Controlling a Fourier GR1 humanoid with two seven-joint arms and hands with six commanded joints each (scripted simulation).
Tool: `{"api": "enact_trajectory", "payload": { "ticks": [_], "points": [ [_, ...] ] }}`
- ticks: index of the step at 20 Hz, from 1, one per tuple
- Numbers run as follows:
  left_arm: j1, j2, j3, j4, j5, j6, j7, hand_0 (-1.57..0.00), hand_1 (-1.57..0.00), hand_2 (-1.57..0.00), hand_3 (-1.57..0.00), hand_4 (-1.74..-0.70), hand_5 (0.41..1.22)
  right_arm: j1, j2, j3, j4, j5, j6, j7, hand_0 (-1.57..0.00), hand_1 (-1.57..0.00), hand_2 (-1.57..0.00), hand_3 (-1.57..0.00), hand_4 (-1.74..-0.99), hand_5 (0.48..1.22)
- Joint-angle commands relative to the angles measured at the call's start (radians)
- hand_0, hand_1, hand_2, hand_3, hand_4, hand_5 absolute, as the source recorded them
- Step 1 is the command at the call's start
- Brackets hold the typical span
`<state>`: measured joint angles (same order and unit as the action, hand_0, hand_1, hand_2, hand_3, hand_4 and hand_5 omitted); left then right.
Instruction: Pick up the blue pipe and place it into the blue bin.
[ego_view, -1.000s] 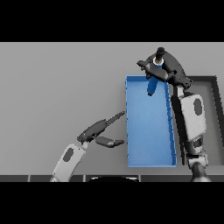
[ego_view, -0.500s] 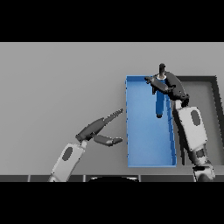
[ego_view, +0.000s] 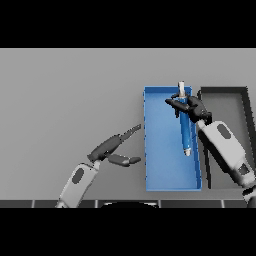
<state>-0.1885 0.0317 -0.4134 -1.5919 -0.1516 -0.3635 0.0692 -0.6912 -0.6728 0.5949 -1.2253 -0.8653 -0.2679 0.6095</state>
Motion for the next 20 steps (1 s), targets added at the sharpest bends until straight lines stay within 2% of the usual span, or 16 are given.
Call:
{"api": "enact_trajectory", "payload": {
  "ticks": [1, 2, 4, 6, 8, 12, 16, 20],
  "points": [
    [0.000, 0.001, 0.000, 0.002, -0.003, 0.001, 0.007, 0.00, 0.00, 0.00, 0.00, -0.92, 0.493, -0.020, -0.023, 0.036, 0.012, -0.027, -0.016, 0.000, -0.87, -0.82, -0.79, -0.23, -1.405, 1.137],
    [-0.005, 0.008, 0.011, 0.007, 0.005, -0.004, 0.002, 0.00, 0.00, 0.00, 0.00, -0.92, 0.493, -0.027, -0.045, 0.075, 0.002, -0.047, -0.020, 0.000, -0.69, -0.66, -0.63, -0.19, -1.370, 1.125],
    [0.009, 0.003, -0.001, 0.006, 0.001, -0.005, 0.005, 0.00, 0.00, 0.00, 0.00, -0.93, 0.494, -0.048, -0.071, 0.122, -0.014, -0.002, 0.051, 0.001, -0.44, -0.42, -0.40, -0.12, -1.307, 1.068],
    [0.015, 0.009, -0.002, 0.001, -0.003, -0.002, -0.008, 0.00, 0.00, 0.00, 0.00, -0.93, 0.494, -0.082, -0.096, 0.212, -0.027, 0.090, 0.113, 0.000, -0.28, -0.27, -0.26, -0.08, -1.250, 0.962],
    [0.020, 0.006, -0.006, 0.006, -0.010, 0.001, -0.012, 0.00, 0.00, 0.00, 0.00, -0.93, 0.495, -0.095, -0.111, 0.238, -0.023, 0.105, 0.150, 0.000, -0.18, -0.17, -0.16, -0.05, -1.219, 0.870],
    [0.021, 0.002, -0.005, -0.007, -0.003, 0.005, -0.010, 0.00, 0.00, 0.00, 0.00, -0.93, 0.496, -0.130, -0.143, 0.315, -0.021, 0.106, 0.198, 0.000, -0.07, -0.07, -0.07, -0.02, -1.161, 0.771],
    [0.014, 0.006, -0.001, 0.004, -0.005, 0.003, -0.008, 0.00, 0.00, 0.00, 0.00, -0.93, 0.497, -0.135, -0.148, 0.326, -0.017, 0.117, 0.227, -0.013, -0.03, -0.03, -0.03, -0.01, -1.099, 0.725],
    [0.039, 0.010, -0.012, -0.029, 0.000, -0.002, 0.001, 0.00, 0.00, 0.00, 0.00, -0.93, 0.496, -0.145, -0.157, 0.335, -0.020, 0.130, 0.262, -0.025, -0.02, -0.02, -0.02, 0.00, -1.084, 0.712]
  ]
}}
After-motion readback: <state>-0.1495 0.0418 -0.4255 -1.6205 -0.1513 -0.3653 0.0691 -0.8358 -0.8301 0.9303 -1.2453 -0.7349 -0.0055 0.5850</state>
